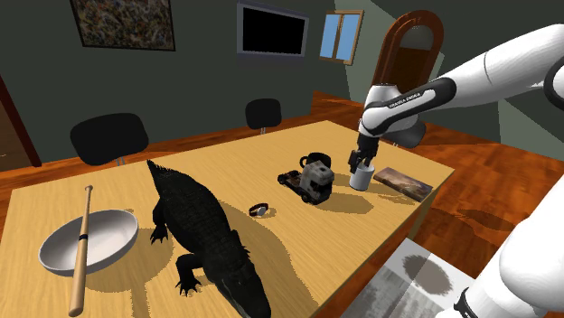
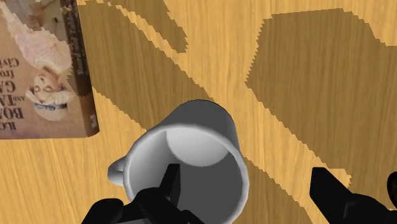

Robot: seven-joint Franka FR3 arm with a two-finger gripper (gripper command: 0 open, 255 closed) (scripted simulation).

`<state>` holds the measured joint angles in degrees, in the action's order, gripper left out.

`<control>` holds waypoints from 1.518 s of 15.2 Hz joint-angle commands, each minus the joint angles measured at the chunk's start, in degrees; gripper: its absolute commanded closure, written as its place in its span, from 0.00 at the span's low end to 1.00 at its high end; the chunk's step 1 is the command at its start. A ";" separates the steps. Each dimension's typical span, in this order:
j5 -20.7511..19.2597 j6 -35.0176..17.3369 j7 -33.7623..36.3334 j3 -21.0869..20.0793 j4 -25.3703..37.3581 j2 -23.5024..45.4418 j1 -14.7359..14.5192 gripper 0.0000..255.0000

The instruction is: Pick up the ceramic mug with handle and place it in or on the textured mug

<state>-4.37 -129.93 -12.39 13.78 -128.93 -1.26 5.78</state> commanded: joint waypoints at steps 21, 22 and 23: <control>0.72 -4.44 -0.64 0.20 -1.35 3.08 0.21 1.00; 0.72 -4.45 -0.64 0.21 -1.35 3.09 0.21 1.00; 0.60 -3.68 -0.59 0.20 -1.06 2.60 0.20 1.00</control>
<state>-3.72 -134.01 -13.01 13.99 -130.18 1.58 5.99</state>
